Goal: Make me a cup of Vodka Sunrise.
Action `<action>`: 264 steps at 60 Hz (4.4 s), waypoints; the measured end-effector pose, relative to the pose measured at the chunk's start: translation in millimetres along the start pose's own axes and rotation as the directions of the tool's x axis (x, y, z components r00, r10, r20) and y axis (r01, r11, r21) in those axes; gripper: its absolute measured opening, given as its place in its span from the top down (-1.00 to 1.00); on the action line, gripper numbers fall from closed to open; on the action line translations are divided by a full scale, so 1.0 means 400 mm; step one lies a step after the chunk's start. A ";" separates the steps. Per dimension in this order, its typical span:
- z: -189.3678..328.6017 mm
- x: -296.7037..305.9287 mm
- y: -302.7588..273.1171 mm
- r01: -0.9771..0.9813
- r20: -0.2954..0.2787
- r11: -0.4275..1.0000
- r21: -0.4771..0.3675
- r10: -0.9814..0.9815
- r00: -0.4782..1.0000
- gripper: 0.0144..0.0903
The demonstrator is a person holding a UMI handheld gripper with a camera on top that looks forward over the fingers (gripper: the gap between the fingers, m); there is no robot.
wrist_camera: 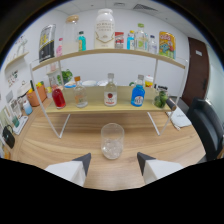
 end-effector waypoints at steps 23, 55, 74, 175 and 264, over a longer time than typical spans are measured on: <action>-0.052 -0.062 0.065 -0.027 -0.021 1.000 -0.003 0.027 0.999 -0.87; 0.092 -0.434 -0.267 -0.074 0.127 0.930 0.359 0.030 0.991 -0.88; 0.264 -0.486 -0.377 -0.010 0.103 0.923 0.385 -0.032 0.994 -0.55; 0.099 -0.208 -0.339 -0.942 0.599 -0.039 -0.333 0.763 -0.243 0.46; 0.371 -0.512 -0.022 0.001 0.137 0.981 0.194 -0.028 0.990 0.46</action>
